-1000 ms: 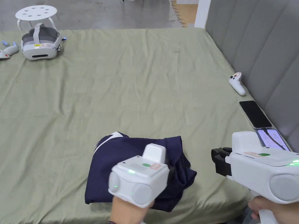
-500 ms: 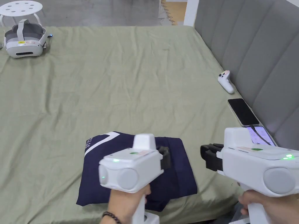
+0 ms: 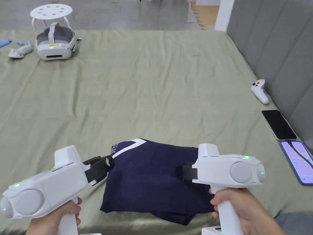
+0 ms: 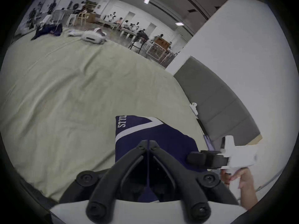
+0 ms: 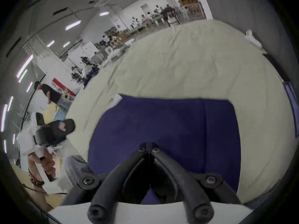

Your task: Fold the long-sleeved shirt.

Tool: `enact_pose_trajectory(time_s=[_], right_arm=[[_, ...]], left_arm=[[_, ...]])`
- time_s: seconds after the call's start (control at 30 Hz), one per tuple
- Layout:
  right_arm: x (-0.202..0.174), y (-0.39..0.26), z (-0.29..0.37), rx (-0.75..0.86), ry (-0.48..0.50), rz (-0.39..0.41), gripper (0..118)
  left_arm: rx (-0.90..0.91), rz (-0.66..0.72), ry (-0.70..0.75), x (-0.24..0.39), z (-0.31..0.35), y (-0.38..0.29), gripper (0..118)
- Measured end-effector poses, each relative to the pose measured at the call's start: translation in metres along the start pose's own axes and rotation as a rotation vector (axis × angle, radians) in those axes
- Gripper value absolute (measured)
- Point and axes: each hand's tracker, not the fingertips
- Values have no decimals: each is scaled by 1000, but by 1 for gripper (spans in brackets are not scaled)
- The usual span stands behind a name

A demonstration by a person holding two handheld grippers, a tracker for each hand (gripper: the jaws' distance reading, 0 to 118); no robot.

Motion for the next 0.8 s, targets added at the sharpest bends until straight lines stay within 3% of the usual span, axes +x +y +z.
enact_pose_trajectory(time_s=[0.03,0.1,0.13,0.17,0.5,0.6,0.63,0.67,0.7,0.73,0.8], right_arm=[[7,-3,-5,-19,-26,-11,0],[21,-10,-6,-15,15,-63,0],[27,-12,-5,-5,24,-87,0],[29,-13,-3,3,20,-93,0],[26,-11,-1,-7,6,-82,0],[25,-11,-1,-5,0,-83,0],[25,-11,-1,-4,-2,-84,0],[25,-11,-1,-4,-8,-85,0],[25,-11,0,0,-9,-86,0],[25,-11,0,1,-1,-90,0],[19,-10,1,-6,-22,-82,0]], left_arm=[[-17,52,-23,-9,0,1,46],[-13,157,-53,-18,-3,0,100],[-26,176,-58,-23,-8,0,109],[-46,175,-50,-29,-12,0,111],[-217,396,-210,-60,-89,-10,105],[-208,326,-259,-40,-109,-18,97],[-219,303,-203,-32,-110,-18,80],[-213,245,-98,-24,-113,-19,46],[-213,163,-55,-17,-114,-22,35],[-213,111,-84,-12,-111,-23,32],[-208,142,-117,-12,-102,-16,28]])
